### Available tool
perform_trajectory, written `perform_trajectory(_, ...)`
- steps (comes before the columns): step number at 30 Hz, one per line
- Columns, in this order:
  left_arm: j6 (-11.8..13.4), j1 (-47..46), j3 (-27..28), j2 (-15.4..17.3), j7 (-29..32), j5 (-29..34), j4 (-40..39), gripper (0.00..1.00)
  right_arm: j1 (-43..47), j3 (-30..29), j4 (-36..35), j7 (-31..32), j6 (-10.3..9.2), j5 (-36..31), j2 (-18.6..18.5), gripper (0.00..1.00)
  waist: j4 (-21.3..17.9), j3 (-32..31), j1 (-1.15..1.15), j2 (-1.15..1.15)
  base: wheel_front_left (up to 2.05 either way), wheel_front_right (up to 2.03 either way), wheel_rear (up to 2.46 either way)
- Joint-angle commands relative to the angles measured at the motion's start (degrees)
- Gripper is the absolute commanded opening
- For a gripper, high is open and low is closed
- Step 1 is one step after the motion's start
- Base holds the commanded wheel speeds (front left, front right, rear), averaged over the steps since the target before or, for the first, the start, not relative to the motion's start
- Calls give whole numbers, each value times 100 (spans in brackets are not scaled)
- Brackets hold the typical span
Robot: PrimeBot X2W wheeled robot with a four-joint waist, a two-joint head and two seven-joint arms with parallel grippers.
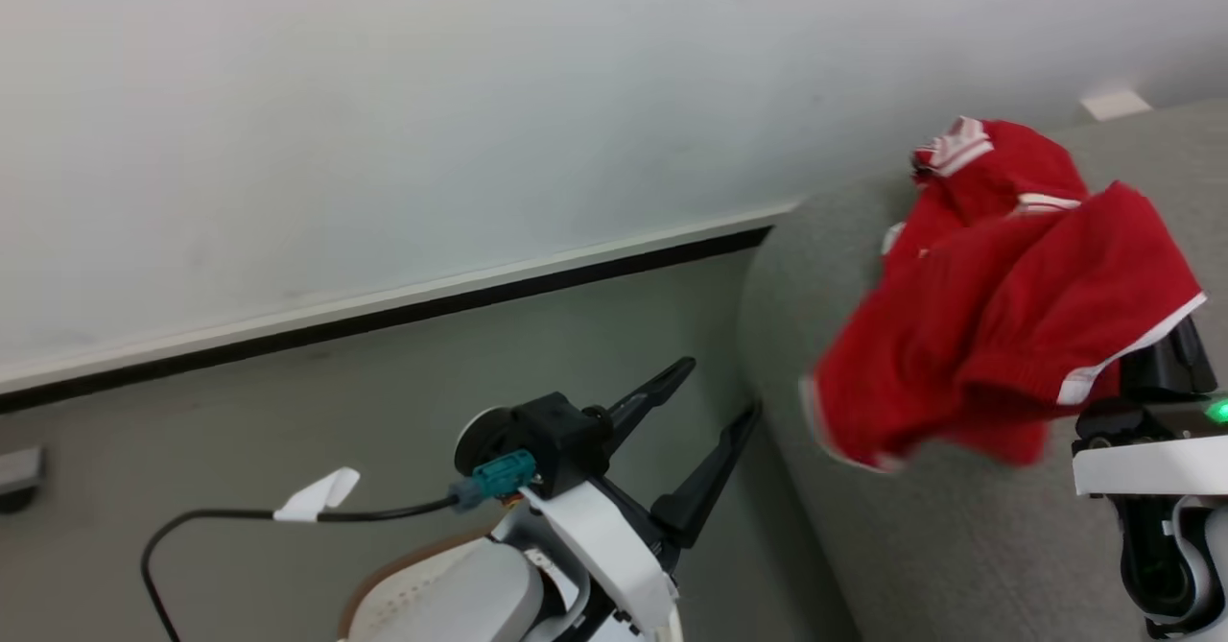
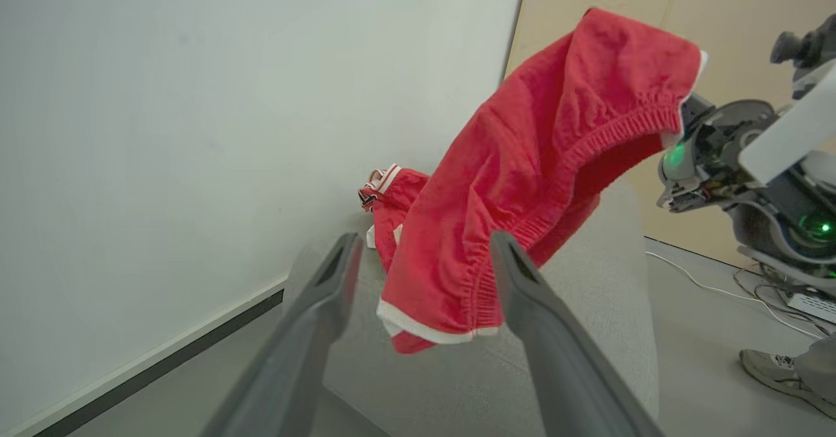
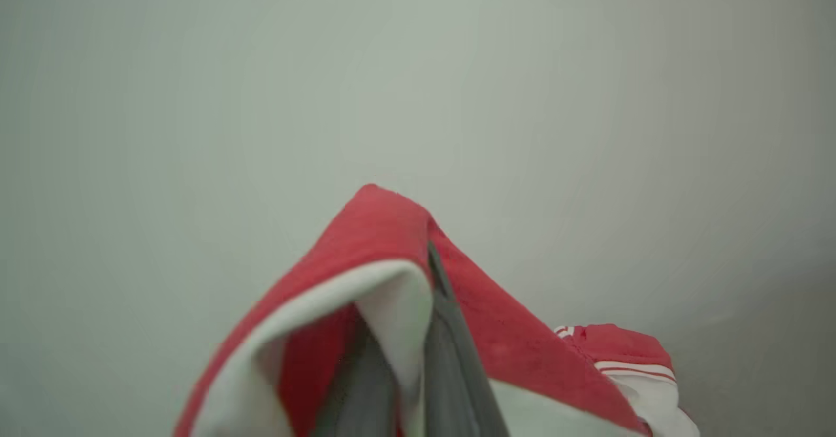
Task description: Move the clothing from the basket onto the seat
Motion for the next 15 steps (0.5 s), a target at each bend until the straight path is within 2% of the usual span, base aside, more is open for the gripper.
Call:
perform_trajectory(1,-19,27,-21,37,-54,74,46,100,50,-57,-49,2,-13,-46,-46,0,-402,114,0,-1,0,0,0)
perform_trajectory(9,0,-37,-153,42,-184,210,260,100,276,-231,-154,3,-13,-159,-70,0,-1030,105,0,-1,0,0,0)
perform_trajectory(15,8,-75,-230,12,-258,268,403,100,371,-326,-218,2,-13,-156,-60,0,-1279,112,0,-1,0,0,0)
